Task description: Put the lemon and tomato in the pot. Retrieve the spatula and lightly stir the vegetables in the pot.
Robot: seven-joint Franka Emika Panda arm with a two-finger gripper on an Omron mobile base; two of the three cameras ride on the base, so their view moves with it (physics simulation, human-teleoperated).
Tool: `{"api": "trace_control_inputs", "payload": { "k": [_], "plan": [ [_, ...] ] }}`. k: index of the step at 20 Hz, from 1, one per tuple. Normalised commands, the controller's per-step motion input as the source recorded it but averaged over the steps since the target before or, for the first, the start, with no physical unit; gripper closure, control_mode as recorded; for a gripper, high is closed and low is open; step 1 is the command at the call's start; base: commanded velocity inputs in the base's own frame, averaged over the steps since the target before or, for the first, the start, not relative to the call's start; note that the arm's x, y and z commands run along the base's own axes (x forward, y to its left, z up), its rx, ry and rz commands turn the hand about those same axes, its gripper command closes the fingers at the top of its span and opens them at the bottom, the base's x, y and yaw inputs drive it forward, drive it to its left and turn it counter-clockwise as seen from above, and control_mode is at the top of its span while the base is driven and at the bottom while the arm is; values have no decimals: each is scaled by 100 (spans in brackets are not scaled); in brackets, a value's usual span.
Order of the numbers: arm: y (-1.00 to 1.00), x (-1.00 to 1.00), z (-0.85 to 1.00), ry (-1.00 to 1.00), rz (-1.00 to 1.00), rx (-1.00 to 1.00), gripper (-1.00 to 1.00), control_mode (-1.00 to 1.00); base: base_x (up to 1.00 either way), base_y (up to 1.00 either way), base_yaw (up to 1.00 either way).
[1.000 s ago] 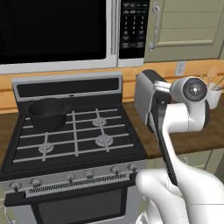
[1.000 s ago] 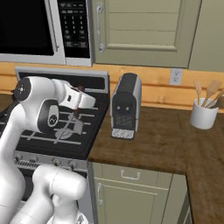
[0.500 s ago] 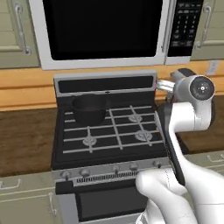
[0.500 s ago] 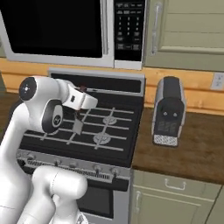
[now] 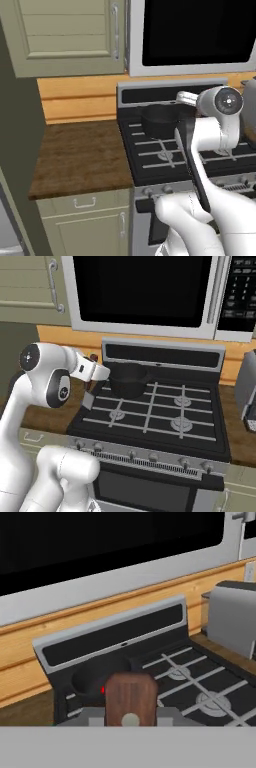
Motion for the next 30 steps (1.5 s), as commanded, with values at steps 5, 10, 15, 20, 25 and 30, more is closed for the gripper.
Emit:
{"api": "trace_control_inputs", "payload": {
  "k": [5,10,15,20,25,30],
  "plan": [
    [0,0,0,0,0,0,100,100,80,42,-4],
    [0,4,0,-8,0,0,100,-100,40,7,0],
    [-41,-10,0,-31,2,3,100,-100,0,0,0],
    [-98,-15,0,-29,5,19,100,-100,0,0,0],
    [-92,8,-1,-10,0,28,100,-100,0,0,0],
    [-35,53,-17,0,0,29,100,-100,0,0,0]
  ]
}}
